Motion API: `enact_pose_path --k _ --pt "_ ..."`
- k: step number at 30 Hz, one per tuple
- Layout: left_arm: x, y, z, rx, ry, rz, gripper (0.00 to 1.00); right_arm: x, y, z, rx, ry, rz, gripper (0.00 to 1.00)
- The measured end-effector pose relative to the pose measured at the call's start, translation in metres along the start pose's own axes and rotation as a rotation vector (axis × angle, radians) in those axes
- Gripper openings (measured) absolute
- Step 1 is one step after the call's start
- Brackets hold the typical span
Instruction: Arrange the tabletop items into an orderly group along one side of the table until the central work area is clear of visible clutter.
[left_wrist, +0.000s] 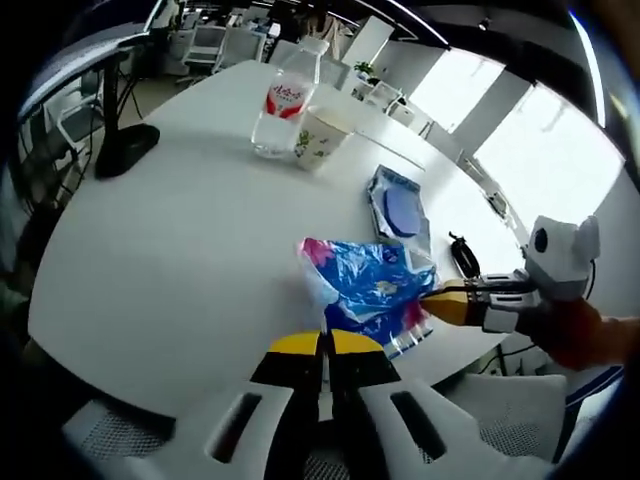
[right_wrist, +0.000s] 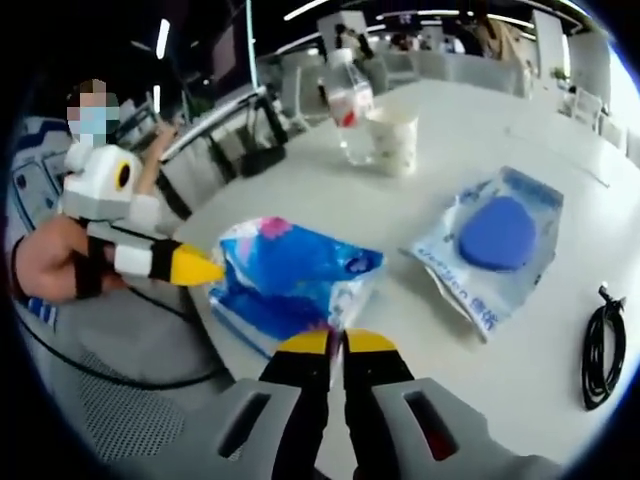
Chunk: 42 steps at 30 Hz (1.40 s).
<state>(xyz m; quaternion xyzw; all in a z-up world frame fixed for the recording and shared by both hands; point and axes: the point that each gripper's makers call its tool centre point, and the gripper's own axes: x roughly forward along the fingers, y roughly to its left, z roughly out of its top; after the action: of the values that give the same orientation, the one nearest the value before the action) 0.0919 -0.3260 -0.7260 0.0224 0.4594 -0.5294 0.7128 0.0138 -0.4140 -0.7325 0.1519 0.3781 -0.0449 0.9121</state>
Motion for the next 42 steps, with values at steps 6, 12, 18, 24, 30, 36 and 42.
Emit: enact_pose_path --k 6,12,18,24,30,36,42 --pt "0.008 -0.021 0.014 0.089 0.000 -0.021 0.00 -0.016 -0.020 -0.002 0.032 -0.022 -0.021 0.00" --pt "0.024 -0.052 0.033 0.200 0.004 -0.042 0.00 -0.032 -0.044 -0.002 0.053 -0.042 -0.062 0.00" --pt "0.038 -0.076 0.043 0.266 0.011 -0.074 0.00 -0.050 -0.069 -0.001 0.070 -0.063 -0.094 0.00" --pt "0.049 -0.091 0.047 0.294 0.020 -0.090 0.00 -0.059 -0.085 -0.003 0.082 -0.070 -0.117 0.00" --pt "0.060 -0.103 0.051 0.291 0.025 -0.109 0.00 -0.065 -0.099 -0.002 0.097 -0.077 -0.136 0.00" --pt "0.076 -0.119 0.058 0.300 0.030 -0.130 0.00 -0.072 -0.119 -0.002 0.111 -0.081 -0.162 0.00" --pt "0.092 -0.139 0.063 0.326 0.041 -0.154 0.00 -0.082 -0.140 -0.005 0.124 -0.083 -0.194 0.00"
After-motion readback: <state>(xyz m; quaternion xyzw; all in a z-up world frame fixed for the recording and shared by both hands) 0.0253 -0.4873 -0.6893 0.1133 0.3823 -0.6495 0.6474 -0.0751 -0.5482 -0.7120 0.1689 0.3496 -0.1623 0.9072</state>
